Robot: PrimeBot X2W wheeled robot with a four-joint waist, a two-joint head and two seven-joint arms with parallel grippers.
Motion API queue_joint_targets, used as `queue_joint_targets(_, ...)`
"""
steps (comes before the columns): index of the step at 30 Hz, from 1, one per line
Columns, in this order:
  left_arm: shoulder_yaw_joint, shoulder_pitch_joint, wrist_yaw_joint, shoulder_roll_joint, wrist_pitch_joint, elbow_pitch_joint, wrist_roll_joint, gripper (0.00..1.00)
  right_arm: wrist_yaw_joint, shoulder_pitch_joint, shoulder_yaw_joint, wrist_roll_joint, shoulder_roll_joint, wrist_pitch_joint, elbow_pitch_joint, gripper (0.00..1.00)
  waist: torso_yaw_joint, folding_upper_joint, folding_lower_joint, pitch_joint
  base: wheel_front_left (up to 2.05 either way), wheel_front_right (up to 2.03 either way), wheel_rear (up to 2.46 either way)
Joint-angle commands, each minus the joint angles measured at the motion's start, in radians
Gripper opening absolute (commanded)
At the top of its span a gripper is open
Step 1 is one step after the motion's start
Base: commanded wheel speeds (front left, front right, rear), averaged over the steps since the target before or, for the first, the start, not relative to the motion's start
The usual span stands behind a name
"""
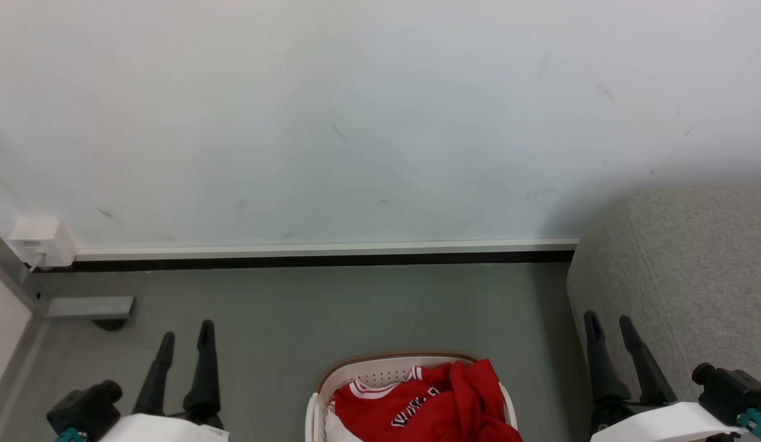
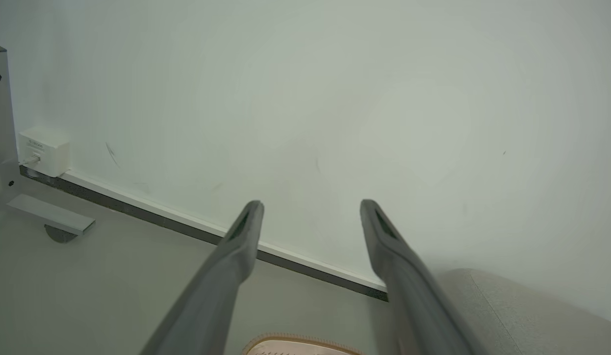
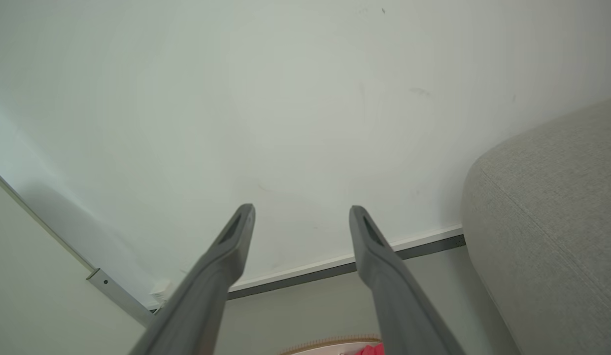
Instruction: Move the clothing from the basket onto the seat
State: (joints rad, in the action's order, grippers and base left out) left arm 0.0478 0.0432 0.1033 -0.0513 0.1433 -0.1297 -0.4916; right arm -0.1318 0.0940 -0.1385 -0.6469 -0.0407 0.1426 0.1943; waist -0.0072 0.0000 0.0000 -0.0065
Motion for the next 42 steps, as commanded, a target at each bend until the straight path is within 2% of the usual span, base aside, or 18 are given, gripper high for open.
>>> queue_joint_targets(1, -0.004, 0.000, -0.006, -0.013, 0.008, 0.003, 0.034, 1.00, 0.001, 0.014, -0.004, 0.028, -0.010, 0.009, -0.005, 1.00, 0.000, 0.0000, 0.0000, -0.001, 0.00, 0.00, 0.00)
queue_joint_targets(21, -0.046, -0.009, -0.060, -0.040, 0.055, 0.012, 0.216, 1.00, 0.001, 0.015, -0.028, 0.194, -0.012, 0.056, -0.011, 1.00, -0.003, 0.0000, 0.0000, -0.006, 0.00, 0.00, 0.00)
queue_joint_targets(42, -0.039, -0.019, -0.057, -0.036, 0.101, 0.019, 0.371, 1.00, 0.002, 0.019, -0.048, 0.325, -0.013, 0.099, -0.023, 1.00, -0.011, 0.0000, 0.0000, -0.009, 0.00, 0.00, 0.00)
